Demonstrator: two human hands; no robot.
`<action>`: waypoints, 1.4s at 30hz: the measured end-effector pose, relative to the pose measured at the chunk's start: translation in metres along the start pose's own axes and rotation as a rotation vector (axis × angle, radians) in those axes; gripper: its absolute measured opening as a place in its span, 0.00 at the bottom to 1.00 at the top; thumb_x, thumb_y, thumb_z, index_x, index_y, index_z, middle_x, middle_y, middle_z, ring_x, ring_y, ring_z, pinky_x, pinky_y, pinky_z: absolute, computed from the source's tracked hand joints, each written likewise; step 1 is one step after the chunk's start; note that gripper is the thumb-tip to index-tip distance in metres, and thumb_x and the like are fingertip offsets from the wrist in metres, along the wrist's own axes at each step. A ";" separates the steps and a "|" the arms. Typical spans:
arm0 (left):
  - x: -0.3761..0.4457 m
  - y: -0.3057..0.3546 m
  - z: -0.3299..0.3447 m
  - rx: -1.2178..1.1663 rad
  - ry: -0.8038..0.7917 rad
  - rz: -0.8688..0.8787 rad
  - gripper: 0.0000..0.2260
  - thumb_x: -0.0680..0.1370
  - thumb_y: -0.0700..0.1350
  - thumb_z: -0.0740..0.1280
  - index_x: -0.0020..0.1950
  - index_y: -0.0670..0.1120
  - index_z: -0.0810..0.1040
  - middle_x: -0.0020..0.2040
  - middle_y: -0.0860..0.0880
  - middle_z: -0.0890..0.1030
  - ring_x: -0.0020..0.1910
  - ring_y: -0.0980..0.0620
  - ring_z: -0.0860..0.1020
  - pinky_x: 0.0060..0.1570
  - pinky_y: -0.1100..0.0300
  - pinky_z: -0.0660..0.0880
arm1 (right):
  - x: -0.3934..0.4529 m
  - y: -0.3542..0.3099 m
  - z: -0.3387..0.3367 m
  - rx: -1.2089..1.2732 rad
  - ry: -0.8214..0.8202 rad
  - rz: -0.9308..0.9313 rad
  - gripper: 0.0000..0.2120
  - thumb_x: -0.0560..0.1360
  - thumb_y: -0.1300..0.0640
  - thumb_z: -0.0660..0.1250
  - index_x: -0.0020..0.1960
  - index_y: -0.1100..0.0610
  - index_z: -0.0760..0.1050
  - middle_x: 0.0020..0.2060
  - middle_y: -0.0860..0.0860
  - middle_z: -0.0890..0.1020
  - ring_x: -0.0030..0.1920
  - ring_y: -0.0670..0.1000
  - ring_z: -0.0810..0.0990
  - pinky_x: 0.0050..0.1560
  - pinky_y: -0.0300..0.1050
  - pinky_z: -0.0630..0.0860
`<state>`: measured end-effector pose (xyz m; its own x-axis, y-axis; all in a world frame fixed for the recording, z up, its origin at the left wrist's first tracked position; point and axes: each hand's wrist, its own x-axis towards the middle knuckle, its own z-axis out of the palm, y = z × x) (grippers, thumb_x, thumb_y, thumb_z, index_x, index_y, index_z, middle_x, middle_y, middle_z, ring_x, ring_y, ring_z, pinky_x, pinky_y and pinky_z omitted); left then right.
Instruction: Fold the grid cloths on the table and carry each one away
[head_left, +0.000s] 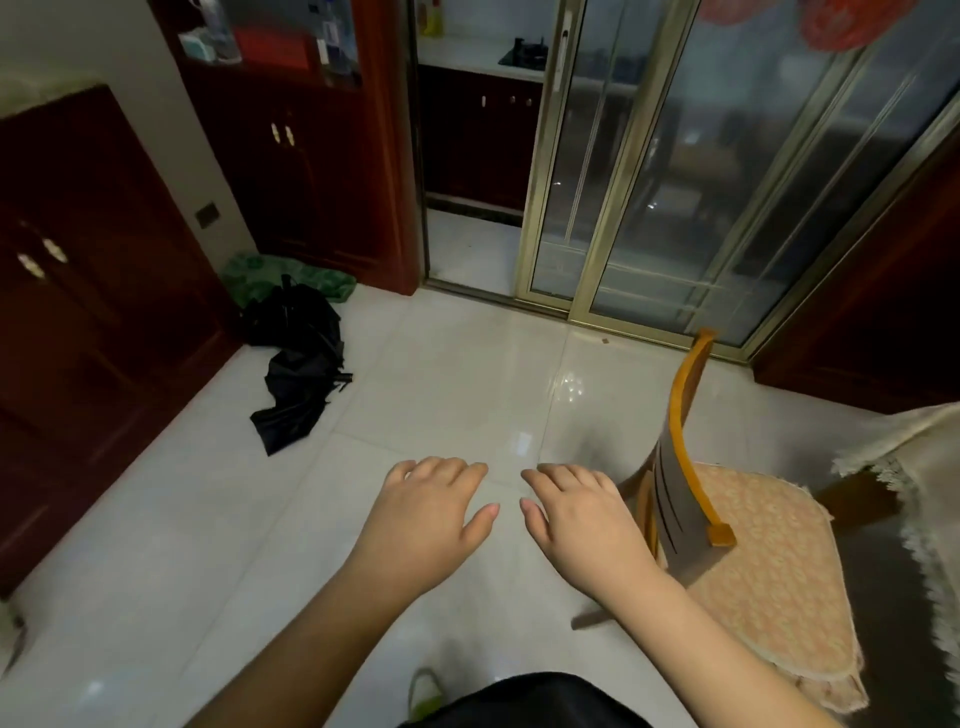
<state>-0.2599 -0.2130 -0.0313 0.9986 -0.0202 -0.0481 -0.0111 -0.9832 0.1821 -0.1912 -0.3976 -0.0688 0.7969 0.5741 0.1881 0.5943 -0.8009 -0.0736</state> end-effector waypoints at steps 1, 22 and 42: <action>0.010 -0.010 -0.006 0.002 0.000 0.015 0.34 0.74 0.65 0.39 0.73 0.54 0.68 0.69 0.56 0.74 0.69 0.53 0.70 0.68 0.53 0.62 | 0.012 -0.005 0.001 0.000 0.003 0.011 0.21 0.76 0.45 0.54 0.55 0.52 0.81 0.49 0.48 0.84 0.49 0.52 0.83 0.50 0.47 0.78; 0.287 -0.057 0.004 -0.005 -0.256 0.226 0.29 0.78 0.65 0.44 0.74 0.55 0.65 0.72 0.55 0.70 0.70 0.54 0.68 0.69 0.55 0.61 | 0.213 0.112 0.056 0.059 -0.012 0.258 0.21 0.76 0.45 0.54 0.54 0.52 0.82 0.48 0.48 0.85 0.48 0.51 0.84 0.48 0.46 0.79; 0.591 -0.102 -0.015 -0.023 -0.264 0.421 0.39 0.70 0.67 0.34 0.76 0.57 0.61 0.75 0.57 0.64 0.73 0.56 0.62 0.71 0.59 0.55 | 0.432 0.237 0.098 0.007 -0.048 0.464 0.21 0.73 0.46 0.55 0.53 0.52 0.83 0.47 0.49 0.86 0.46 0.51 0.84 0.49 0.46 0.80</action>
<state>0.3326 -0.1223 -0.0637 0.8606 -0.4630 -0.2123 -0.4068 -0.8756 0.2606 0.3048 -0.3223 -0.1011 0.9827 0.1629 0.0883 0.1745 -0.9738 -0.1457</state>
